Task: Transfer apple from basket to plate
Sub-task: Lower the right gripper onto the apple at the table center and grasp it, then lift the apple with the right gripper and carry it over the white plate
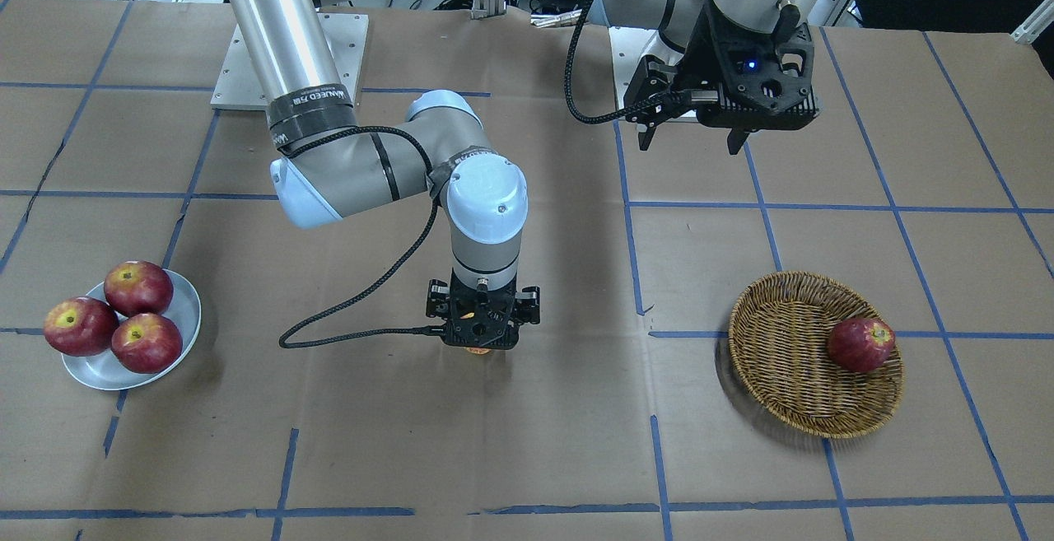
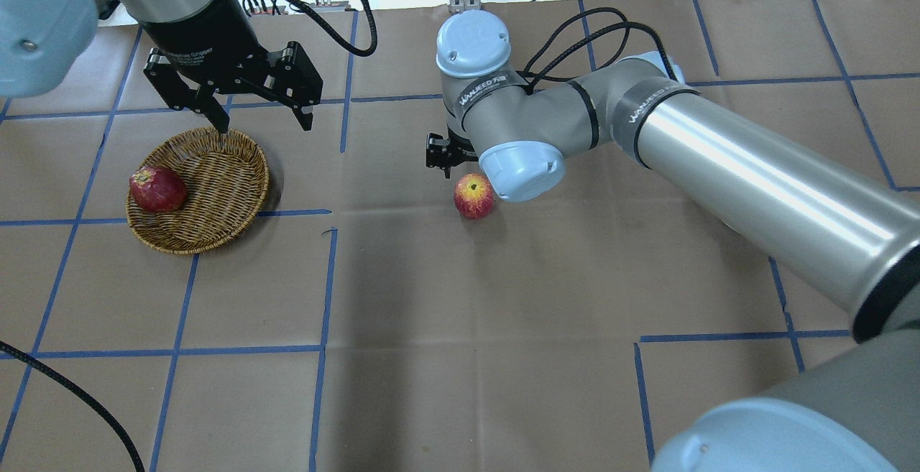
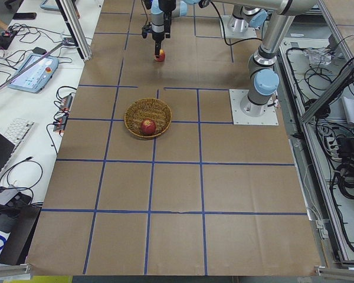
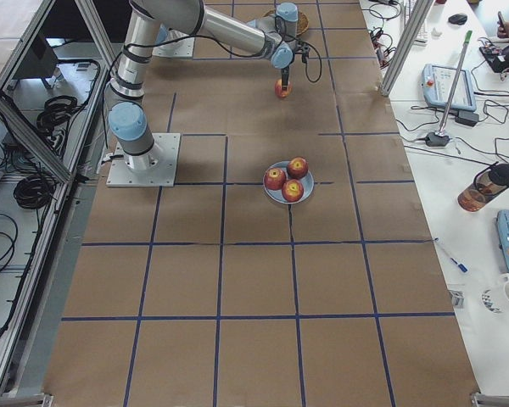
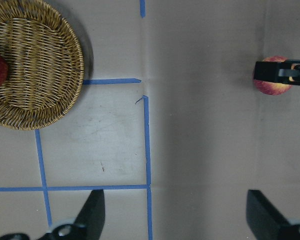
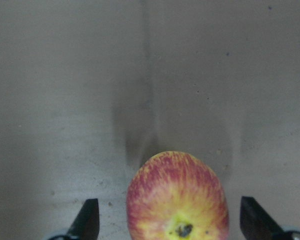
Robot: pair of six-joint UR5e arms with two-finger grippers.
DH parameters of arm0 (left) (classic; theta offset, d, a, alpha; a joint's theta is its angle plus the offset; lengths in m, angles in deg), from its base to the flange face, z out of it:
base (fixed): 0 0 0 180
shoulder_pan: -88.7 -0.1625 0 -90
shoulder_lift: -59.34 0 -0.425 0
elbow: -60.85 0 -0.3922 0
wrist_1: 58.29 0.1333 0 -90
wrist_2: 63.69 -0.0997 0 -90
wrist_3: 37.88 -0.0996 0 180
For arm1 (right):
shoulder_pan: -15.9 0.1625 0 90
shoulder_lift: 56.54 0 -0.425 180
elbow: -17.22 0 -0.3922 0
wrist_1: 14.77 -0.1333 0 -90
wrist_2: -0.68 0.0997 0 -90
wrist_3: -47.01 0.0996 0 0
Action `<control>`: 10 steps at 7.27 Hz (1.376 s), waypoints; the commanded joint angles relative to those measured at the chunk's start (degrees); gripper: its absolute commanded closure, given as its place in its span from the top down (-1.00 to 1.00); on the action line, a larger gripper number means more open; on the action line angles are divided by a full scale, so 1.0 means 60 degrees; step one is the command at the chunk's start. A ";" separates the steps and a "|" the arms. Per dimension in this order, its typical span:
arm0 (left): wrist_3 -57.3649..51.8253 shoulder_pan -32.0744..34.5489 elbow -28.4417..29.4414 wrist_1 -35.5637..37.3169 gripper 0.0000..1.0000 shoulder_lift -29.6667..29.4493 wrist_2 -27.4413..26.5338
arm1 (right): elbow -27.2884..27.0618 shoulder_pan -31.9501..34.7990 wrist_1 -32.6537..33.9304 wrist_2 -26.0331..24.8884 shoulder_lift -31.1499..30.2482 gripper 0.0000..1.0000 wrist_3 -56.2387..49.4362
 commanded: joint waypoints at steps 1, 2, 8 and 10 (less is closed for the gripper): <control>0.0011 0.0011 0.0057 -0.0009 0.98 0.0076 -0.0012 | -0.0002 0.0026 0.0059 -0.0054 0.0316 0.87 -0.0135; 0.0011 0.0011 -0.0016 -0.0023 0.98 0.0121 -0.0013 | 0.0085 0.0011 0.0059 -0.0127 0.0332 0.38 -0.0136; -0.0003 -0.0003 -0.0031 0.0006 0.98 0.0106 -0.0013 | 0.0117 -0.1227 -0.1649 -0.0171 -0.2048 -0.17 -0.1546; -0.0003 -0.0003 -0.0016 0.0035 0.98 0.0106 -0.0012 | -0.1690 -0.3318 -0.1525 -0.0069 -0.3543 -0.17 -0.4487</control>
